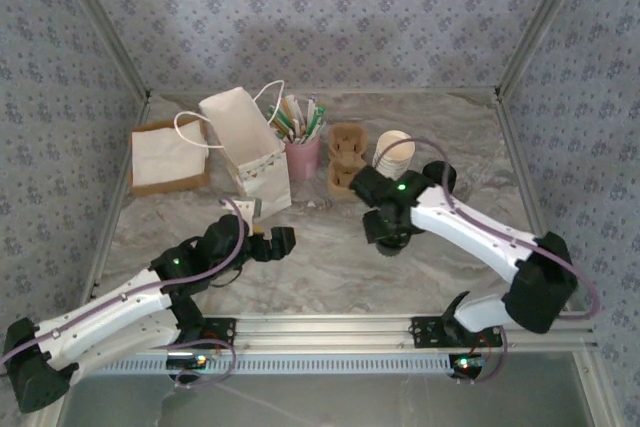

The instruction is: Pack the takeout coffee

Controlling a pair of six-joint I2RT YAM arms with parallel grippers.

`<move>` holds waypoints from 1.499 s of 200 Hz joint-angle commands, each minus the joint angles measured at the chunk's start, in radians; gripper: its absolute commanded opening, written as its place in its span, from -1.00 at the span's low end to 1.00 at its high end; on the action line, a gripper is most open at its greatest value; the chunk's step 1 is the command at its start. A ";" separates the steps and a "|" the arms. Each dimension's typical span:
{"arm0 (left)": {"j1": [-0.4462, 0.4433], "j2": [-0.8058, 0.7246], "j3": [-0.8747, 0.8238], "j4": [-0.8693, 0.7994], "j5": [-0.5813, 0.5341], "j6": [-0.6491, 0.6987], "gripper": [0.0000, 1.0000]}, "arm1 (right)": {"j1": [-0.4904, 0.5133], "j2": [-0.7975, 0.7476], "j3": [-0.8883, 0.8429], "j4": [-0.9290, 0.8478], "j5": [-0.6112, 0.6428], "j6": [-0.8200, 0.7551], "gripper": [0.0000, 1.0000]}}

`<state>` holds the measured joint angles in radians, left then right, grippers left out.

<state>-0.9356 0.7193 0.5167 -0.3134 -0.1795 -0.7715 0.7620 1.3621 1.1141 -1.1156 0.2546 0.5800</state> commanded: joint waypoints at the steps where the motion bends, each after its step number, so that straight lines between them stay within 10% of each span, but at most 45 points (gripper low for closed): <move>1: 0.007 0.007 0.014 0.020 0.008 0.006 0.99 | -0.099 -0.089 -0.057 -0.031 0.003 -0.007 0.57; 102: 0.008 0.043 0.046 0.019 0.023 0.027 0.99 | -0.417 -0.164 -0.128 -0.014 -0.021 -0.065 0.58; 300: 0.009 0.060 0.081 -0.008 0.012 0.040 0.99 | -0.442 -0.227 -0.071 -0.050 0.004 -0.065 0.90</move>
<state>-0.9310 0.7883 0.5453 -0.3130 -0.1574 -0.7551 0.3157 1.1664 0.9901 -1.1122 0.2230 0.5117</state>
